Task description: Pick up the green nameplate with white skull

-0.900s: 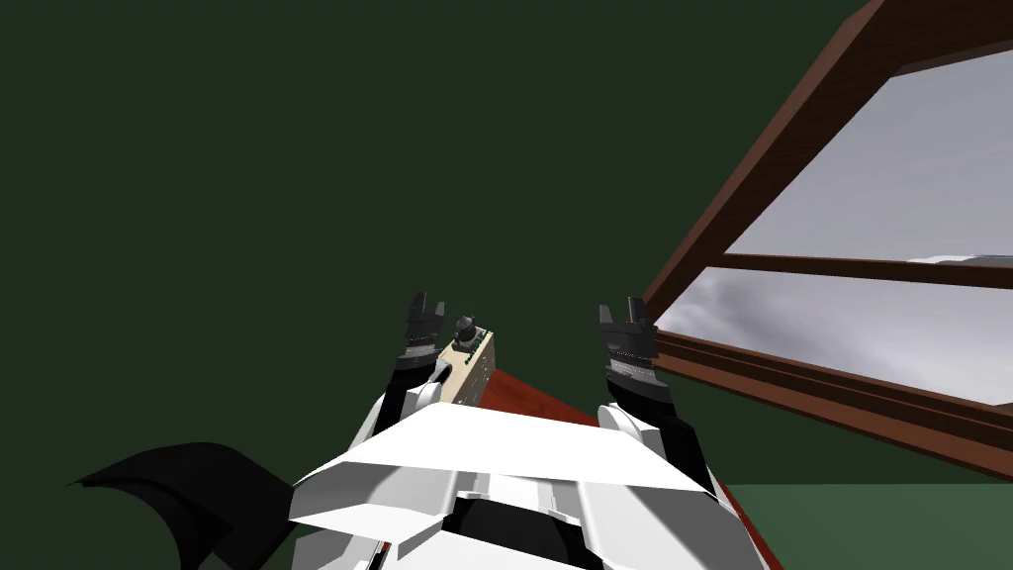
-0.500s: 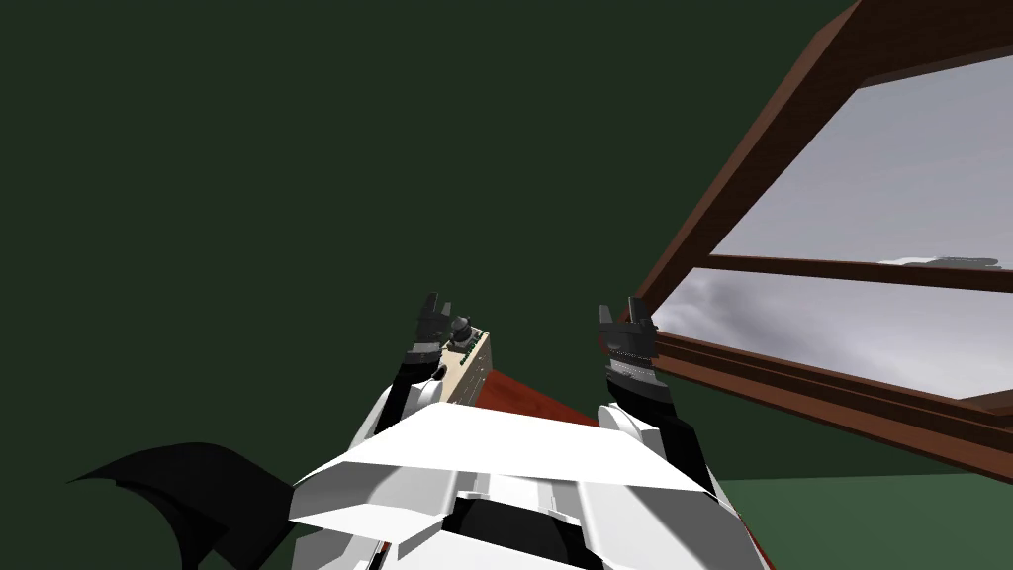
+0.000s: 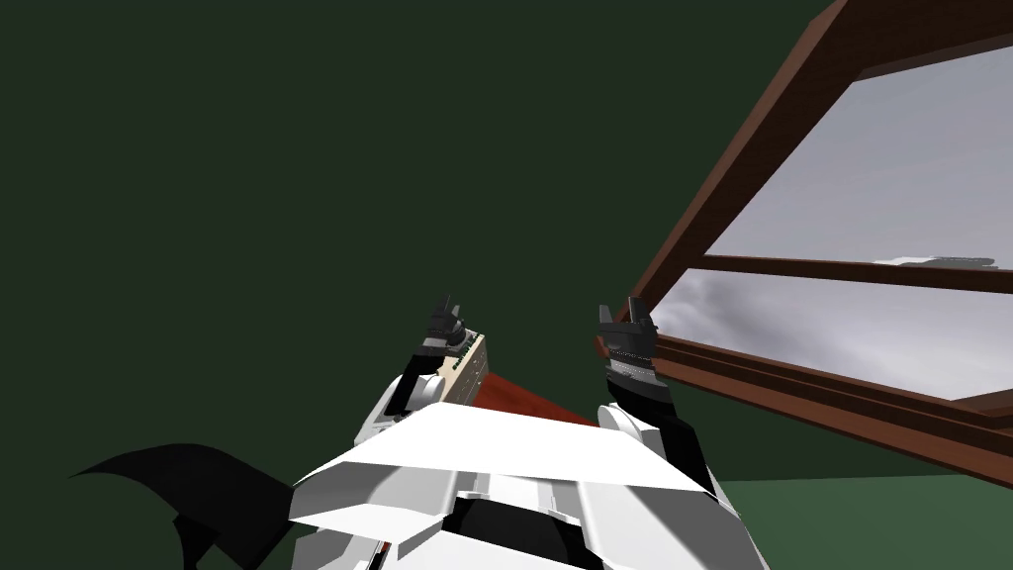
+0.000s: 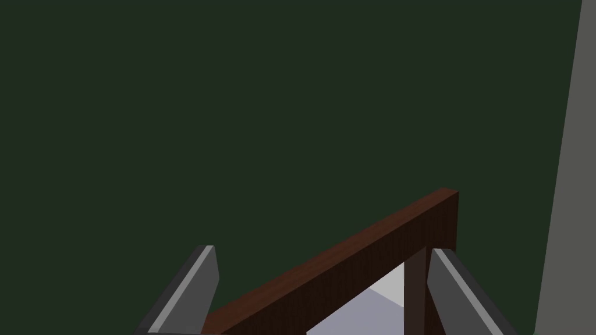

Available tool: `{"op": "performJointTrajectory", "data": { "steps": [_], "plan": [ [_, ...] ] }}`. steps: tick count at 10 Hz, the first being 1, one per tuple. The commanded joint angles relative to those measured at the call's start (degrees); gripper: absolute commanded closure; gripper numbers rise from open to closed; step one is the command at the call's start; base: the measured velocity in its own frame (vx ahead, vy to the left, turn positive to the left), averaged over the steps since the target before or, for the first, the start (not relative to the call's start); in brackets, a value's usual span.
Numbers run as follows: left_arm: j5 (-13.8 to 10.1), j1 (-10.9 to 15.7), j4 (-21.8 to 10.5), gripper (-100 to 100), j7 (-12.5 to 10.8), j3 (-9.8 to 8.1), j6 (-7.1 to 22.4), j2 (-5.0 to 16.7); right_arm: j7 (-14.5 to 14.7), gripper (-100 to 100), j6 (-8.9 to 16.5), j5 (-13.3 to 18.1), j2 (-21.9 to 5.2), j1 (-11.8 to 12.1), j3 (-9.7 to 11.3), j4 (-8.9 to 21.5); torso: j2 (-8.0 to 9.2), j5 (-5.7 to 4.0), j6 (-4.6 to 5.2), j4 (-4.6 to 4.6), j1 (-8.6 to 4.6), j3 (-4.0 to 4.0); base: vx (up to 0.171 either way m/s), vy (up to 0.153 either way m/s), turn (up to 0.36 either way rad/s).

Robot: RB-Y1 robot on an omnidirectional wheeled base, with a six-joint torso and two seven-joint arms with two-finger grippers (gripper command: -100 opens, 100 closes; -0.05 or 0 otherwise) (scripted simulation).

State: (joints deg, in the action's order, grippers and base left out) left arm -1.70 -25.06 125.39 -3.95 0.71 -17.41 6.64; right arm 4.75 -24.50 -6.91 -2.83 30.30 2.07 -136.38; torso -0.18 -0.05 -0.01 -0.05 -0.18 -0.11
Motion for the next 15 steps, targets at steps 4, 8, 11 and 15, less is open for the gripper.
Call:
{"op": "performJointTrajectory", "data": {
  "steps": [4,8,11,15],
  "plan": [
    [-2.0,3.5,-3.6,-100,-1.0,1.23,7.2,2.5,0.0,0,0.0,0.0,0.0,0.0,0.0,0.0,-0.04,0.0,0.01,-0.01,-0.01,-0.02,0.044,-0.046,-0.026],
    [-4.1,7.0,-7.9,-100,-2.2,2.12,14.1,4.4,0.0,0,0.0,0.0,0.0,0.0,0.0,0.0,0.01,0.02,-0.01,0.0,0.09,0.0,0.044,-0.029,-0.024],
    [-5.4,9.4,-11.0,-100,-3.2,2.51,19.0,5.4,0.0,0,0.0,0.0,0.0,0.0,0.0,0.0,0.03,0.03,0.0,0.01,0.12,0.02,0.042,-0.021,-0.022],
    [-6.6,11.7,-14.4,-100,-4.3,2.68,25.1,6.2,0.0,0,0.0,0.0,0.0,0.0,0.0,0.0,0.04,0.04,-0.02,0.01,0.17,0.02,0.038,-0.011,-0.018]
  ]
}}
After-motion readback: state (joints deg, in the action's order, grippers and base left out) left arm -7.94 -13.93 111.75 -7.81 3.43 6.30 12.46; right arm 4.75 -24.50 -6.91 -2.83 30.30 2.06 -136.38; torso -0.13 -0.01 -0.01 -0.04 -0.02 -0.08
